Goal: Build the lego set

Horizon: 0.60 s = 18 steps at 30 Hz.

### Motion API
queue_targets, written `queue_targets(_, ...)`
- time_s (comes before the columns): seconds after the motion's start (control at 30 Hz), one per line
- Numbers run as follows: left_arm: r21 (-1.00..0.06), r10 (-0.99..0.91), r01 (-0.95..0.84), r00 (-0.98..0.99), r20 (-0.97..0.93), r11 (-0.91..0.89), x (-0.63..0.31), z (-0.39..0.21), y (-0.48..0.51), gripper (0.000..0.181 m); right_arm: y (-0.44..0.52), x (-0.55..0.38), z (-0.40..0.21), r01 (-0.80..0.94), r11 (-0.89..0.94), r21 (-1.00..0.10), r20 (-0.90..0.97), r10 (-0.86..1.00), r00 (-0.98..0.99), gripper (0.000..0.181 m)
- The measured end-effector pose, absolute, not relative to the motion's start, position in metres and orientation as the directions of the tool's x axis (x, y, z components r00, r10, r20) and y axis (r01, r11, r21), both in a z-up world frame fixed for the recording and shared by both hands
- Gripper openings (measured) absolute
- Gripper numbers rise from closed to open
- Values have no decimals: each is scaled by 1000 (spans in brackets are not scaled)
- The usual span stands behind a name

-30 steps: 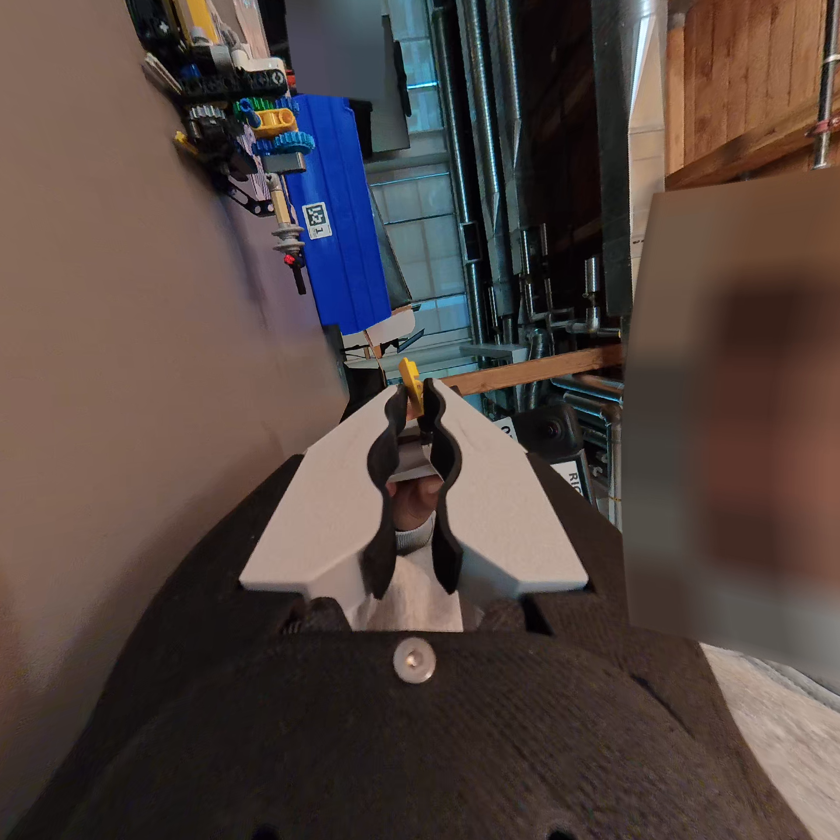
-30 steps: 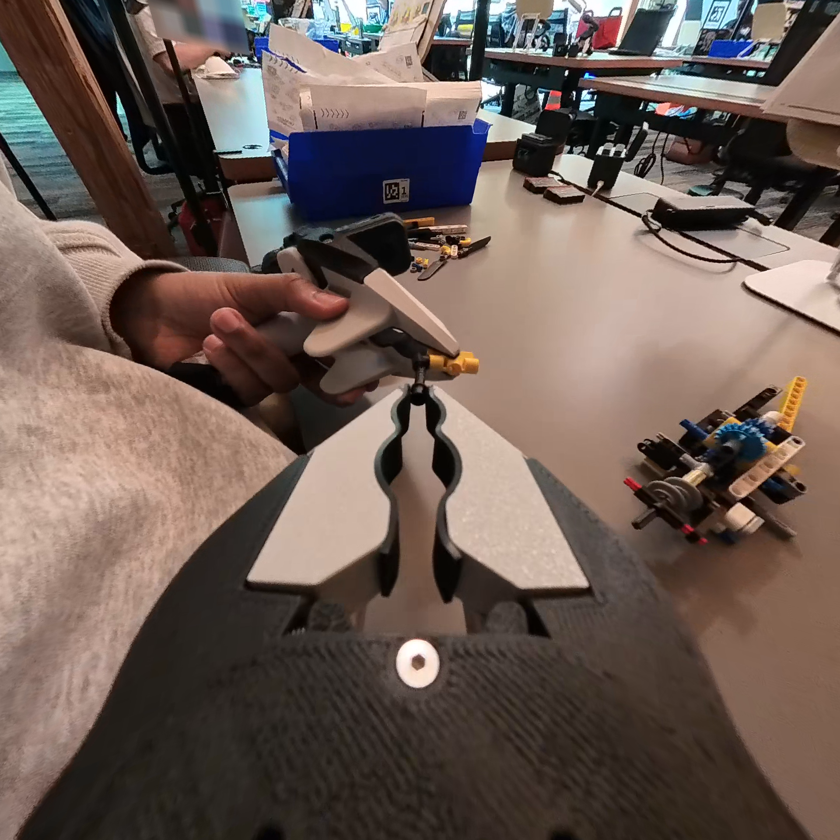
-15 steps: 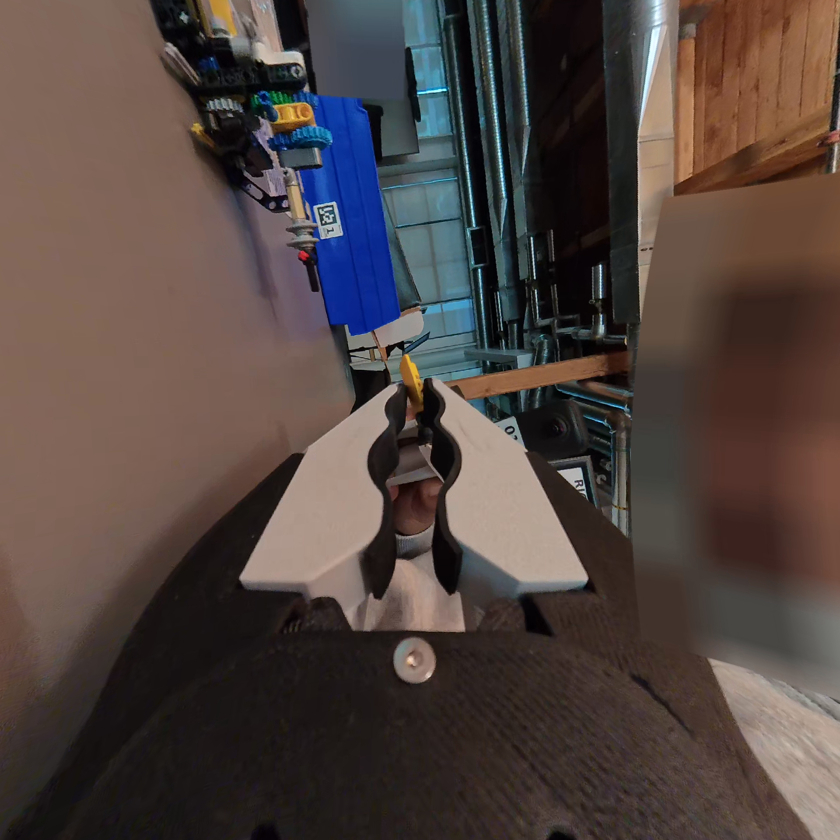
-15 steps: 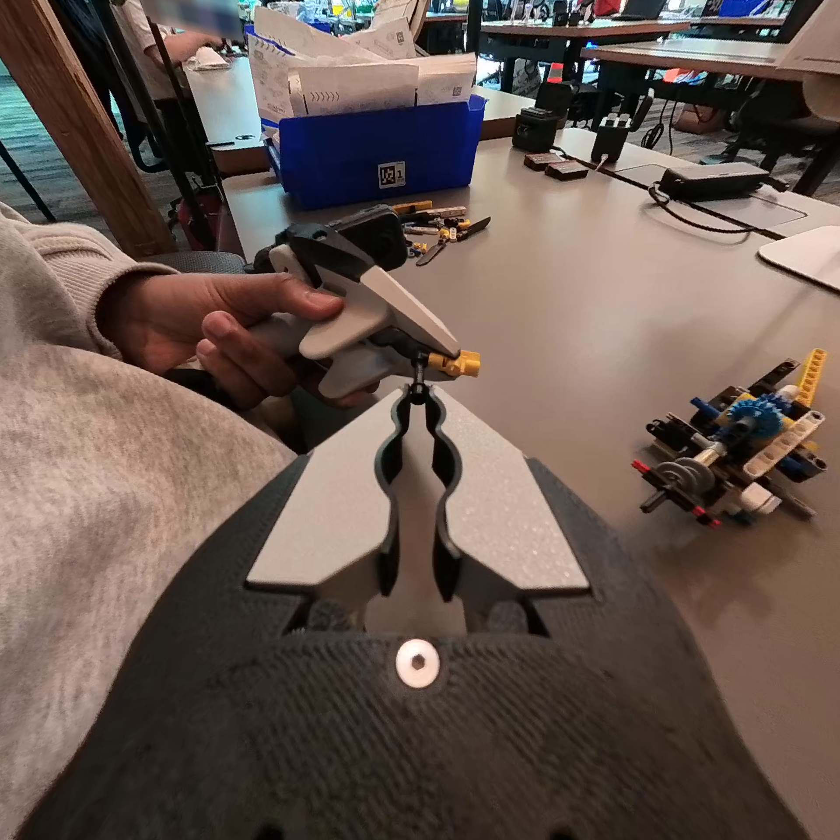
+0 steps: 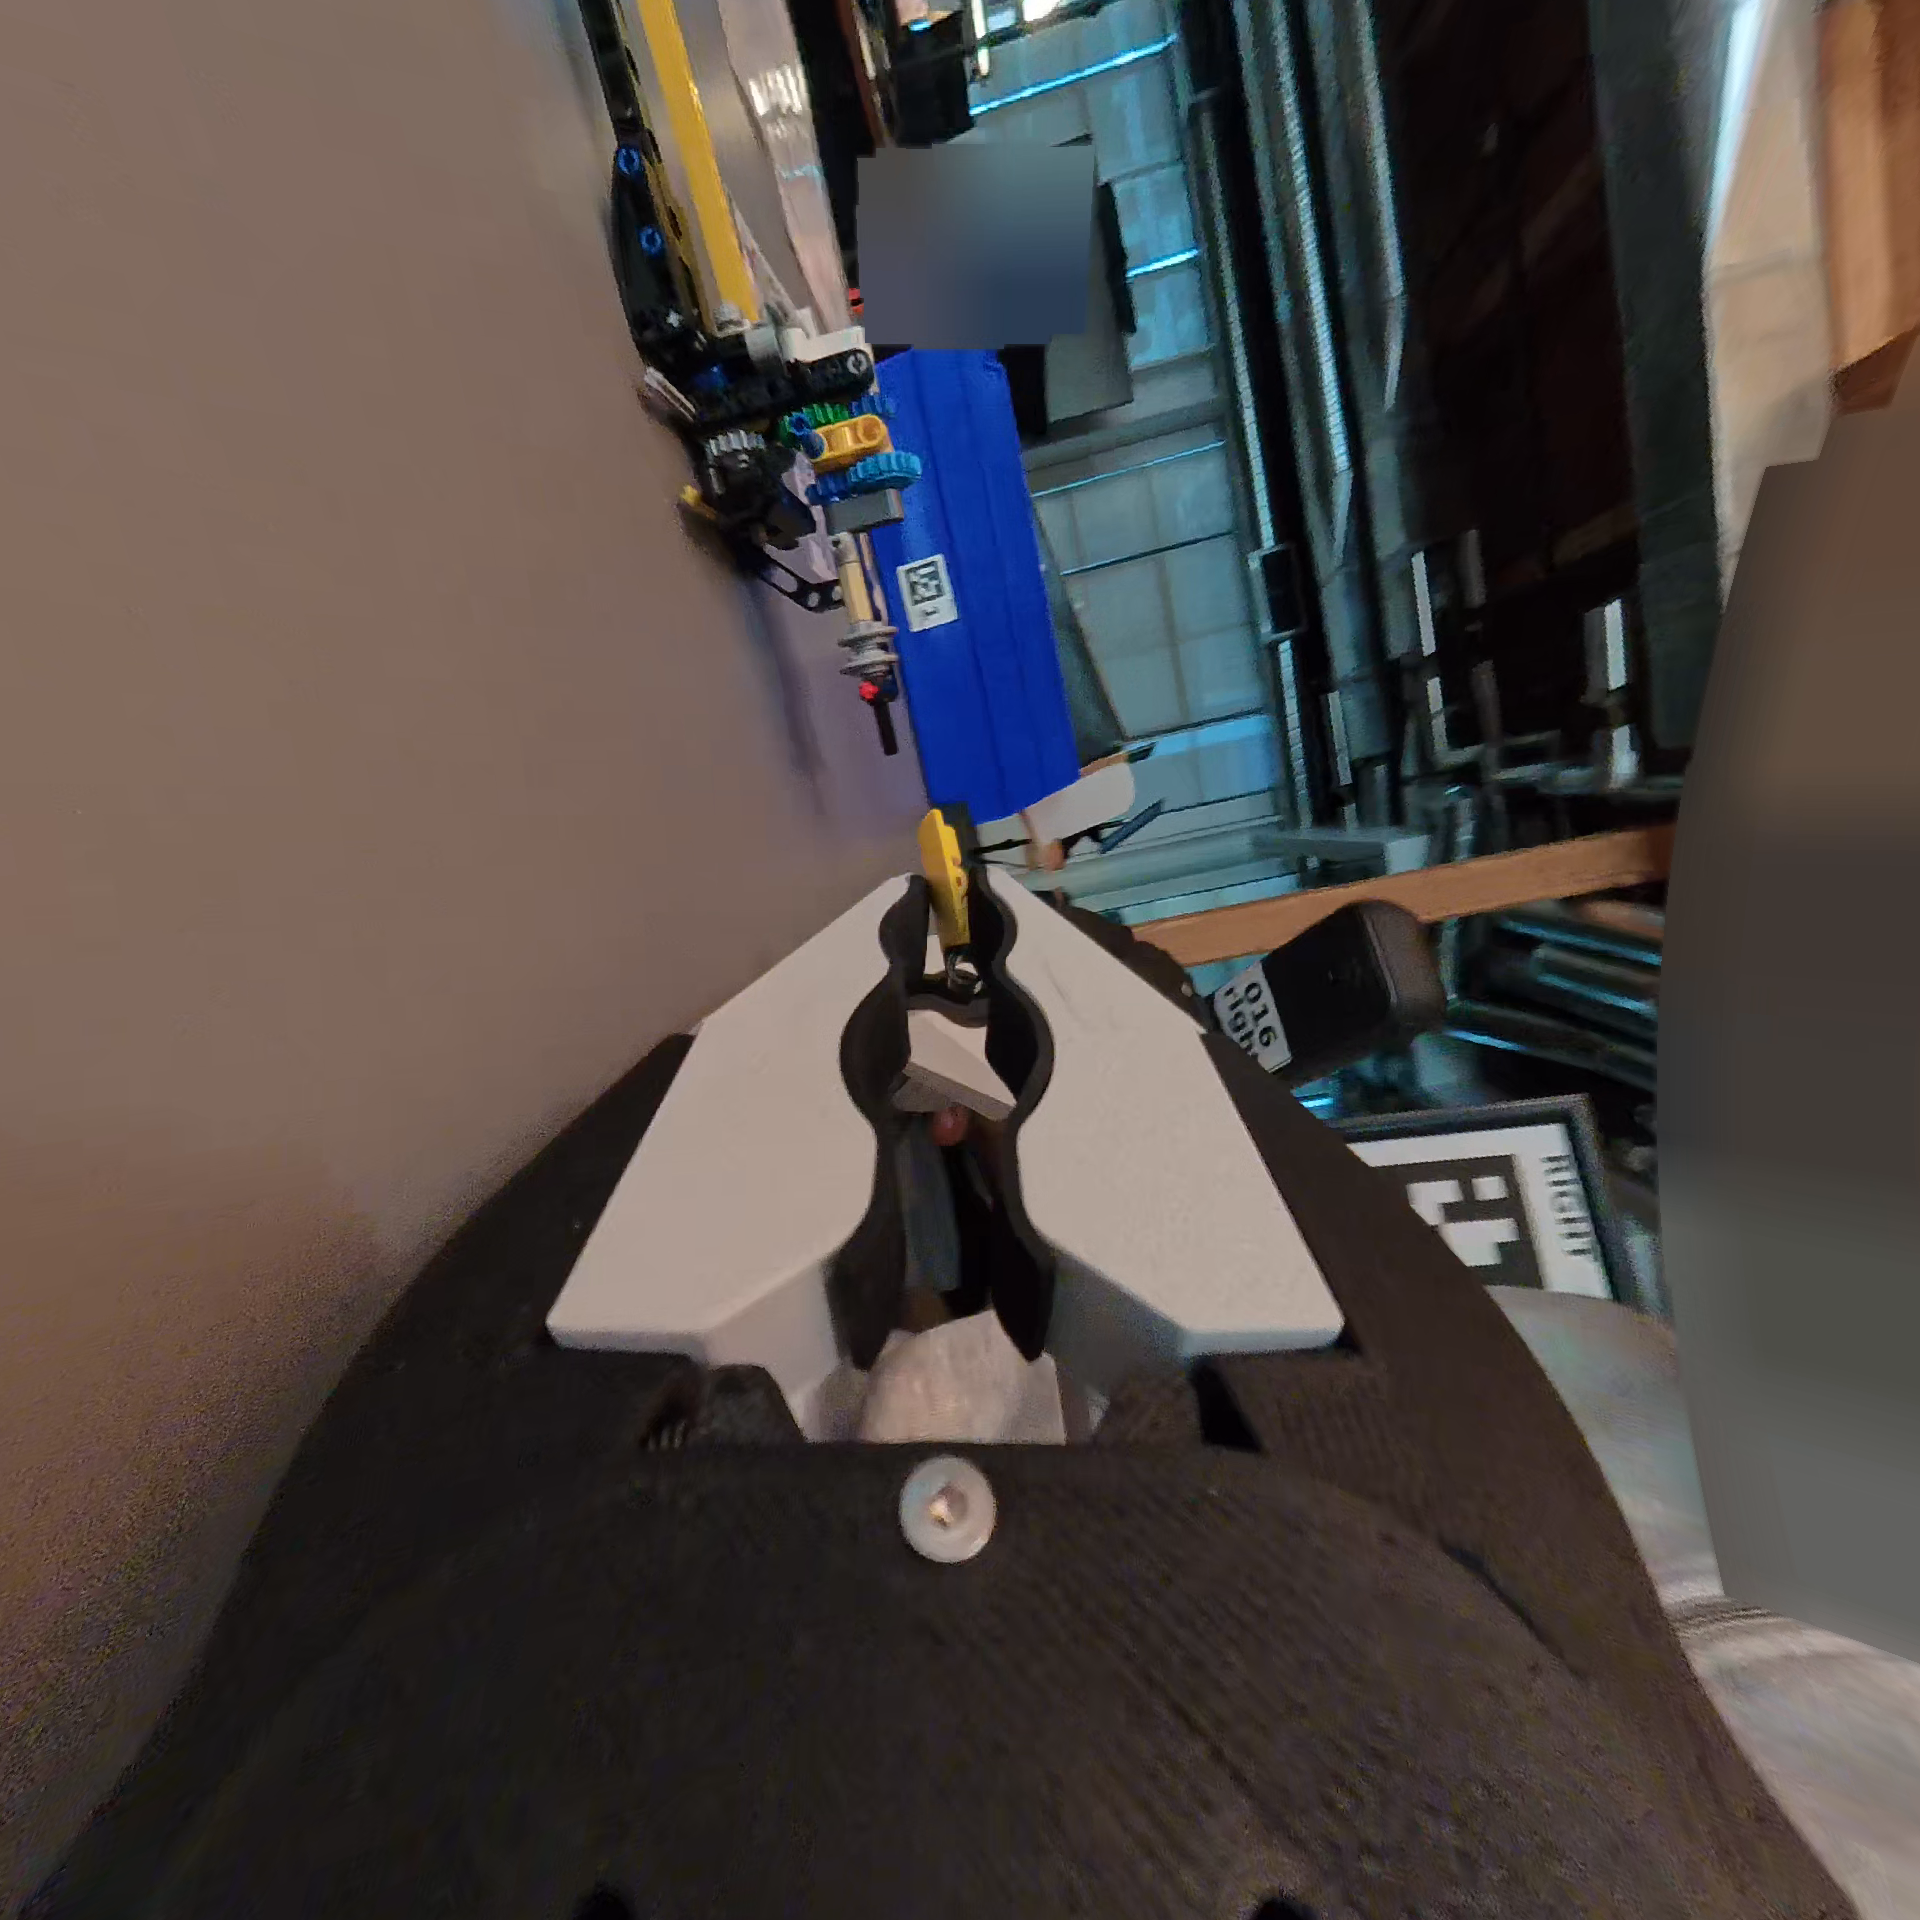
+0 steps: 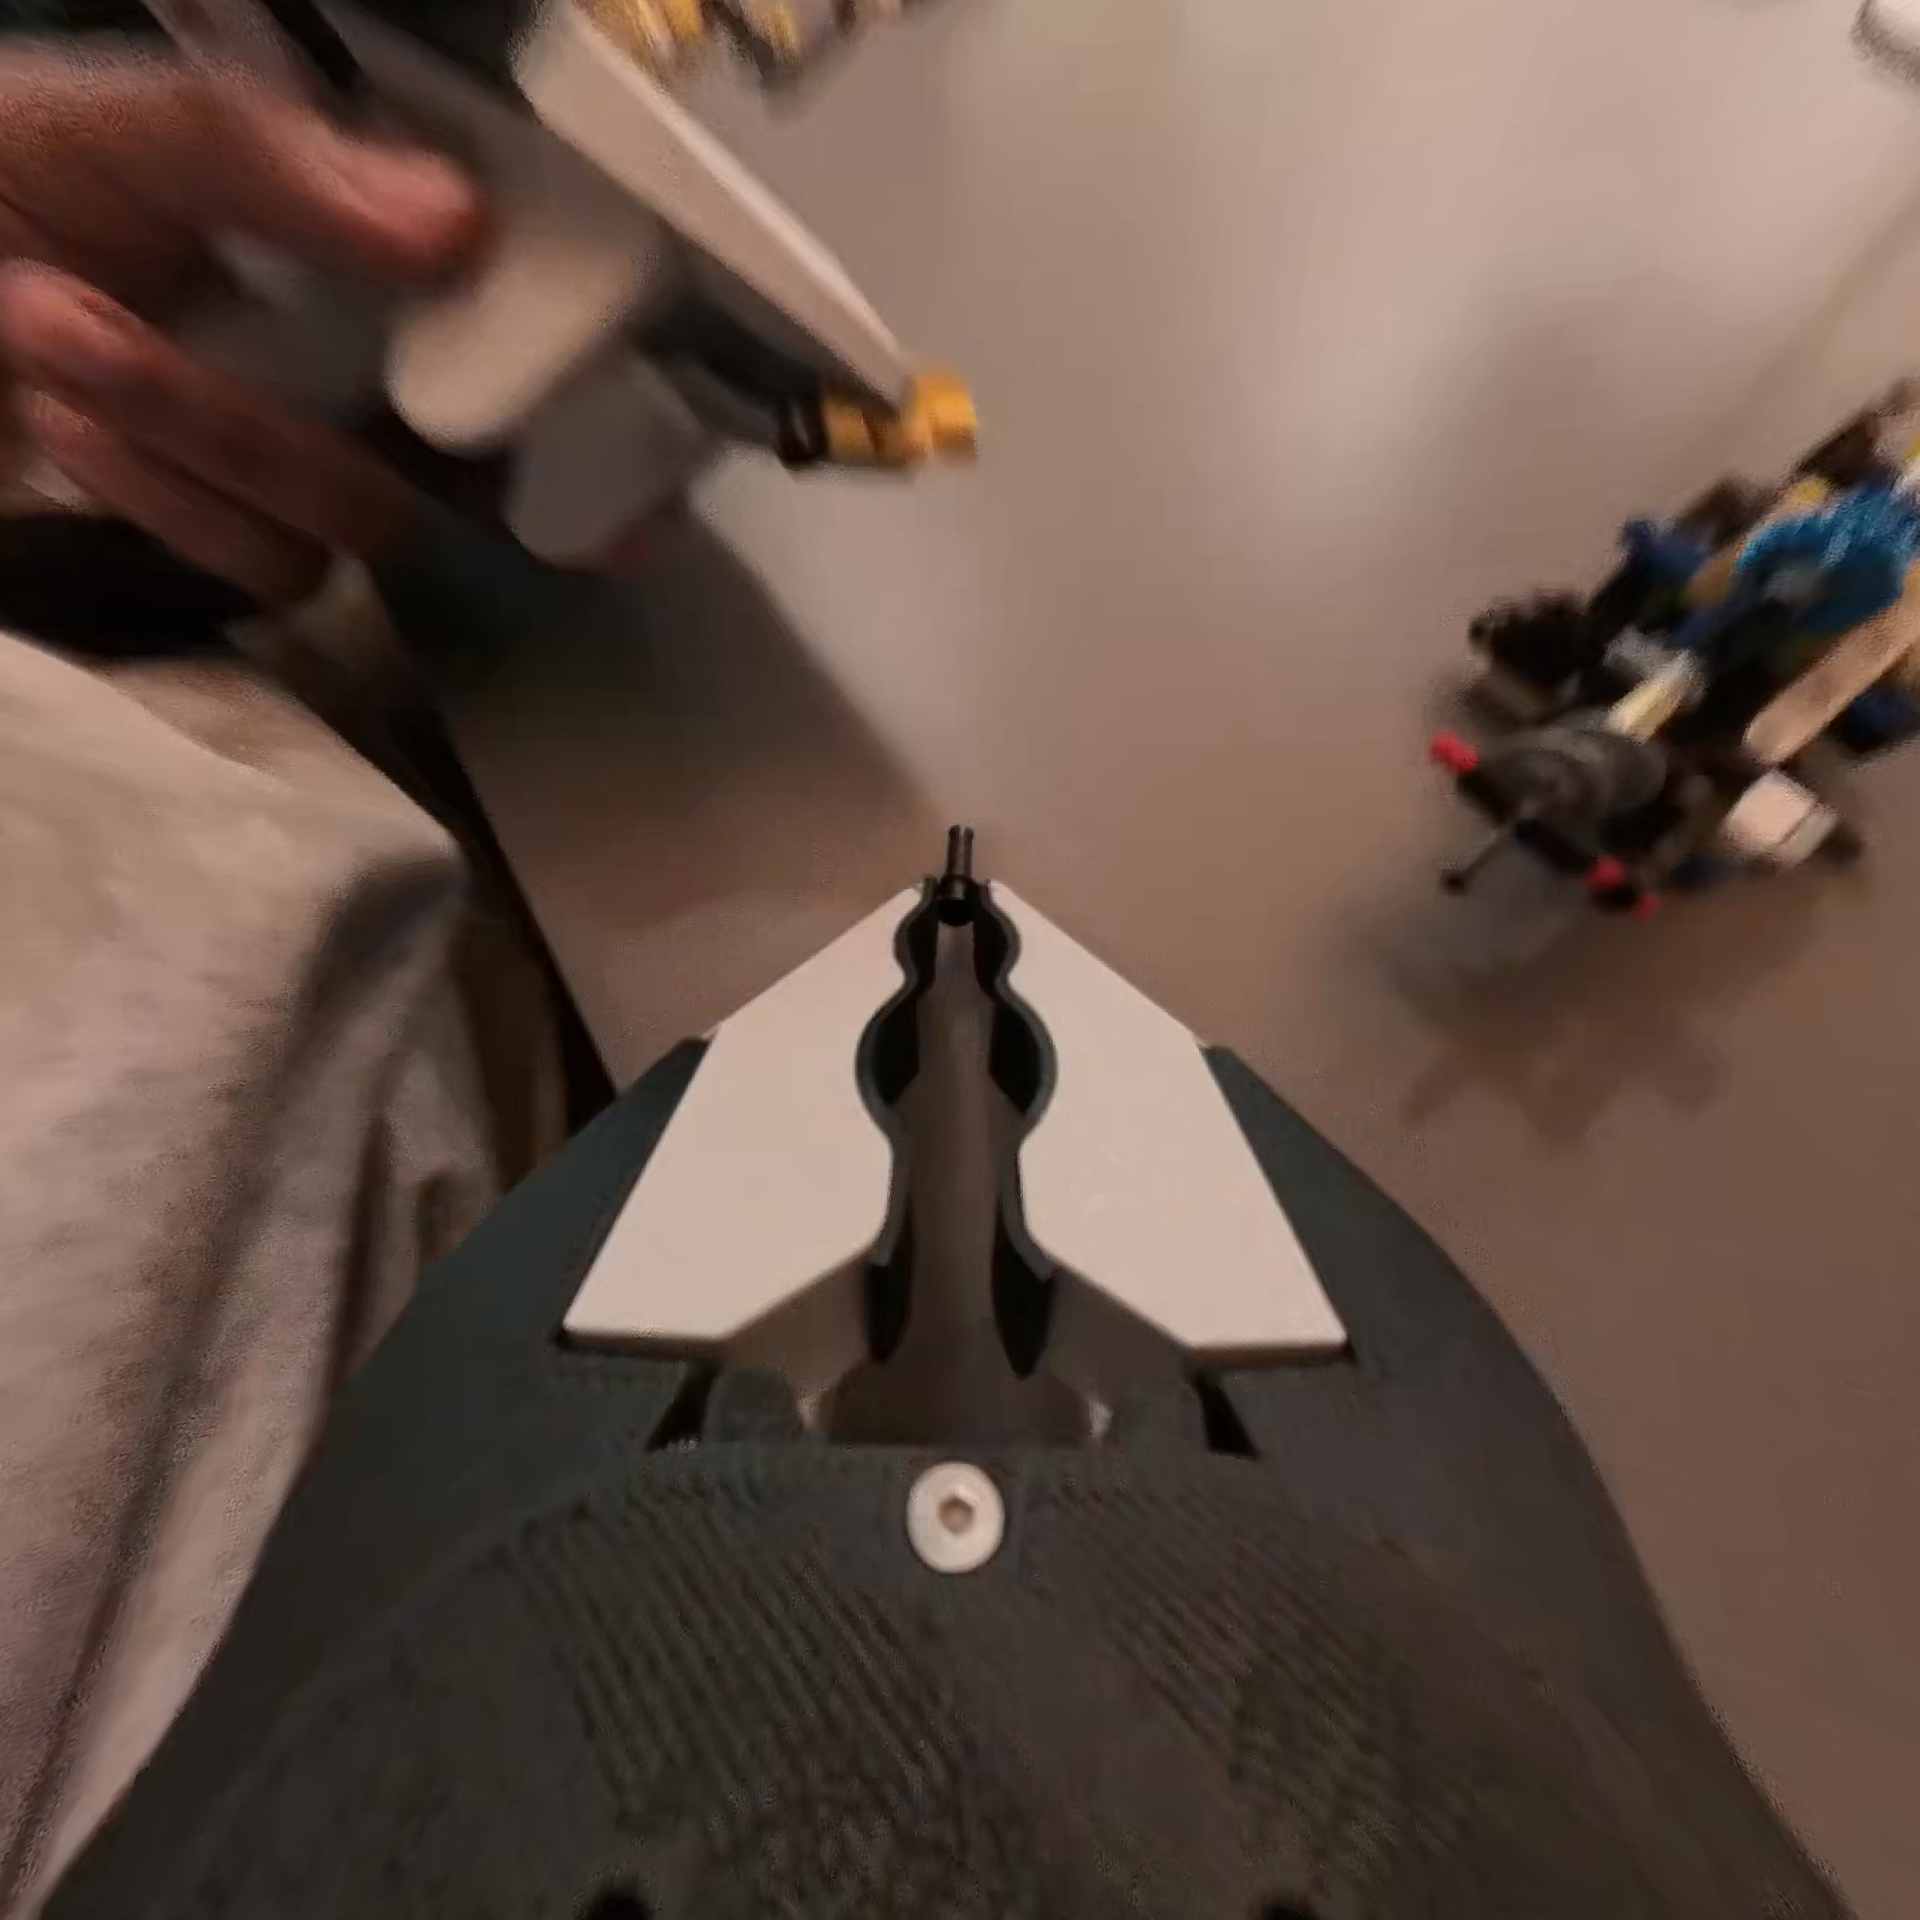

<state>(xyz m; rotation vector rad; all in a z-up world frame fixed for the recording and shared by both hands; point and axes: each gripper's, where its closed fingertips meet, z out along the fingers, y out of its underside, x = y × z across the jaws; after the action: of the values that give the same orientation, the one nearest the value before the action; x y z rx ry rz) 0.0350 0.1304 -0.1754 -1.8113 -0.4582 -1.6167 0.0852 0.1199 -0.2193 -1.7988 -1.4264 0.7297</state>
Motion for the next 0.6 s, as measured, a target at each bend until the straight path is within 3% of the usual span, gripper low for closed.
queue_targets(0.17, -314, -209, 630, 238, 949, -710, 32, -172, 130, 6, 129, 93, -234, 638, -143, -756, 56, 958, 280, 6)
queue_targets(0.3, -264, -194, 640, 179, 965, -721, 33, -173, 130, 6, 130, 94, -234, 637, -153, -756, 47, 957, 286, 6)
queue_targets(0.4, -214, -178, 656, 122, 976, -724, 33, -171, 130, 6, 130, 93, -229, 619, -133, -774, 60, 958, 280, 17)
queue_targets(0.6, -98, -147, 641, -23, 989, -761, 46, -163, 125, 6, 119, 74, -182, 418, -47, -907, 50, 975, 216, 36)
